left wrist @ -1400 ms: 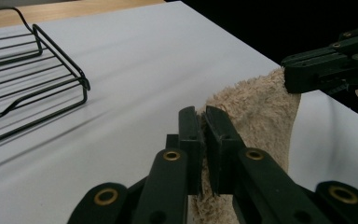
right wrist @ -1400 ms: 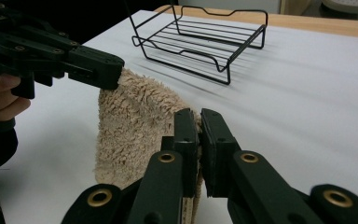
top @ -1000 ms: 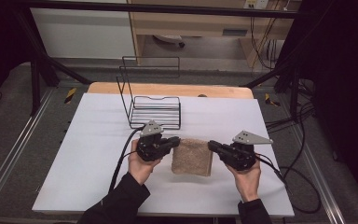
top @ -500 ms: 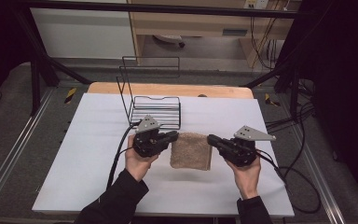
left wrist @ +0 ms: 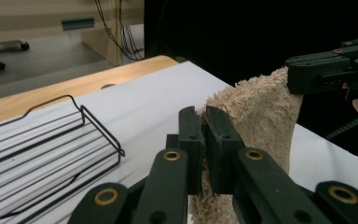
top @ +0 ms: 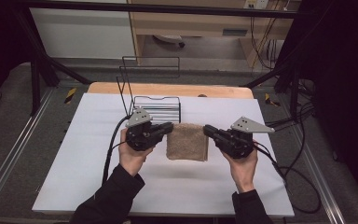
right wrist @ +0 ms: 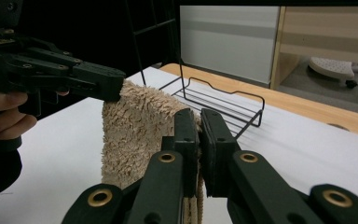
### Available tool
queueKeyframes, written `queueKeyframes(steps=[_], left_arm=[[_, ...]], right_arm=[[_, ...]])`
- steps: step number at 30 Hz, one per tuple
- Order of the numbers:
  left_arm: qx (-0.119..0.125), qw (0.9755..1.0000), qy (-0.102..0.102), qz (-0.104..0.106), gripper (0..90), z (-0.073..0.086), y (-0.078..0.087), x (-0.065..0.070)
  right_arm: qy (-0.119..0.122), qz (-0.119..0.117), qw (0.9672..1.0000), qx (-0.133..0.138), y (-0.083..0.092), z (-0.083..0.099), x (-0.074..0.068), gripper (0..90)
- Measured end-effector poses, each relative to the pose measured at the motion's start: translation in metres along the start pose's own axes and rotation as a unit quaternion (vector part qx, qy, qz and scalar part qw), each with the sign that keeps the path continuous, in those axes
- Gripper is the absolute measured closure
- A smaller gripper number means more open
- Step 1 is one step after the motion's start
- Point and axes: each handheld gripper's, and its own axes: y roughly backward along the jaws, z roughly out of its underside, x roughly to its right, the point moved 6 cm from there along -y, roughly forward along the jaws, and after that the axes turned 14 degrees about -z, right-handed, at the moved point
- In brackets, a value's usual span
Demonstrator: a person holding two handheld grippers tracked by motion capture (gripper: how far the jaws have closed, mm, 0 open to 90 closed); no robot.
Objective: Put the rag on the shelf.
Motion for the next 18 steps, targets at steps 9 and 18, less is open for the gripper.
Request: queueKeyframes(steps=[9, 18], left_arm=[[0.022, 0.9997, 0.004, -0.008, 84.9, -0.009, 0.006, -0.007], [0.048, 0.9987, 0.011, -0.015, 84.9, -0.022, 0.012, -0.015]], right_arm=[[0.008, -0.003, 0.9999, 0.013, -0.006, -0.012, -0.003, 85.9], [0.017, -0.001, 0.9994, 0.029, -0.011, -0.026, -0.003, 85.9]])
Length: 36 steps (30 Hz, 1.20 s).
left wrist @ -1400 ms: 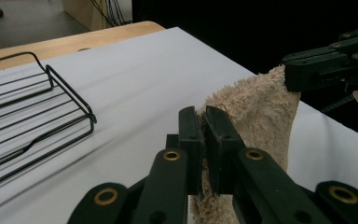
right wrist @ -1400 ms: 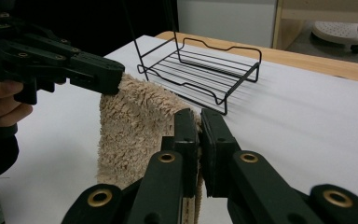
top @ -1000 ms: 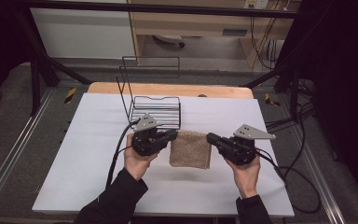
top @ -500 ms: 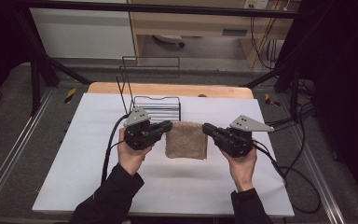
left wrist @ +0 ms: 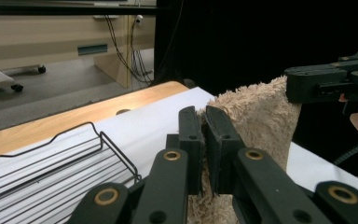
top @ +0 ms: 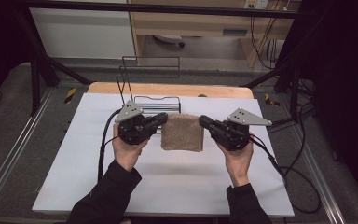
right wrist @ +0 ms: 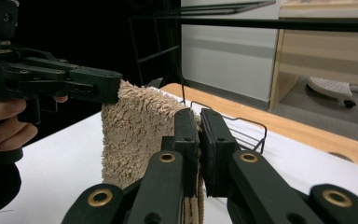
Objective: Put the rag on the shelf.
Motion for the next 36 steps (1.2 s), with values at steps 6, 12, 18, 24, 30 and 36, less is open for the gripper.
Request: queueKeyframes(steps=[6, 12, 18, 24, 30, 36], left_arm=[[0.015, 0.9999, 0.003, -0.005, 85.0, -0.008, 0.003, -0.005], [0.029, 0.9995, 0.006, -0.01, 85.0, -0.015, 0.007, -0.01], [0.04, 0.999, 0.012, -0.014, 85.0, -0.02, 0.01, -0.016], [0.052, 0.9983, 0.018, -0.022, 85.0, -0.027, 0.012, -0.024], [0.058, 0.9978, 0.021, -0.027, 85.0, -0.031, 0.014, -0.029], [0.07, 0.9967, 0.026, -0.033, 85.0, -0.04, 0.016, -0.037]], right_arm=[[0.006, 0.0, 0.9999, 0.009, -0.004, -0.008, -0.001, 85.9], [0.016, 0.001, 0.9997, 0.017, -0.009, -0.02, -0.003, 85.9], [0.021, -0.001, 0.9994, 0.026, -0.016, -0.029, -0.004, 85.9], [0.026, -0.003, 0.9991, 0.032, -0.022, -0.037, -0.006, 85.9], [0.028, -0.003, 0.999, 0.035, -0.029, -0.043, -0.004, 86.0], [0.034, -0.004, 0.9986, 0.04, -0.035, -0.053, -0.005, 86.0]])
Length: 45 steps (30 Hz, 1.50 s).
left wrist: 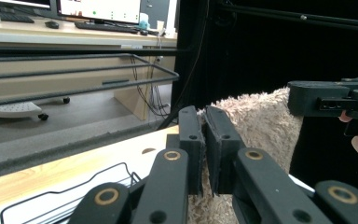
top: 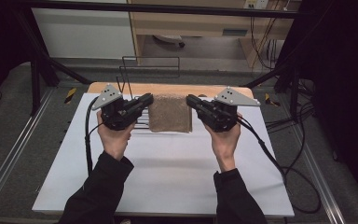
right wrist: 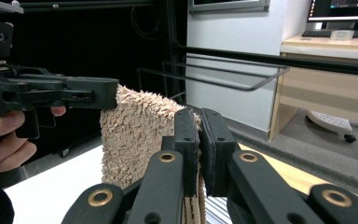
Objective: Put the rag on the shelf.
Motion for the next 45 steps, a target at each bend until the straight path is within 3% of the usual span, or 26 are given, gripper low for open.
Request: queueKeyframes(steps=[23, 45], left_arm=[[0.031, 0.9994, 0.001, -0.012, 85.1, -0.031, -0.002, -0.013], [0.062, 0.9978, 0.003, -0.024, 85.1, -0.066, -0.003, -0.032]], right_arm=[[0.015, 0.011, 0.9996, 0.019, -0.017, -0.03, 0.006, 86.0], [0.039, 0.014, 0.9986, 0.032, -0.04, -0.071, 0.01, 86.0]])
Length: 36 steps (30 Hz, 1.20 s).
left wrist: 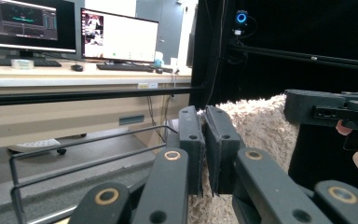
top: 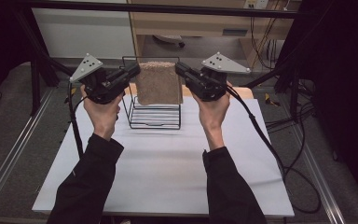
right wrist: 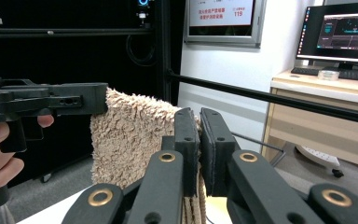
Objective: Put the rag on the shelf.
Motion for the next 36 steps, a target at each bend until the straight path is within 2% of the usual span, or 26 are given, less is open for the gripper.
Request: queueKeyframes(steps=[14, 22, 36], left_arm=[[0.002, 0.9999, 0.002, -0.015, 85.1, -0.018, -0.006, -0.018], [0.01, 0.9997, -0.001, -0.023, 85.1, -0.029, -0.01, -0.022], [0.015, 0.9992, -0.005, -0.036, 85.0, -0.044, -0.028, -0.031]], right_arm=[[0.002, -0.006, 1.0, 0.002, -0.021, -0.016, 0.003, 86.0], [0.005, -0.006, 1.0, 0.006, -0.027, -0.026, 0.007, 86.0], [0.002, 0.0, 0.9999, 0.013, -0.04, -0.039, 0.021, 86.0]])
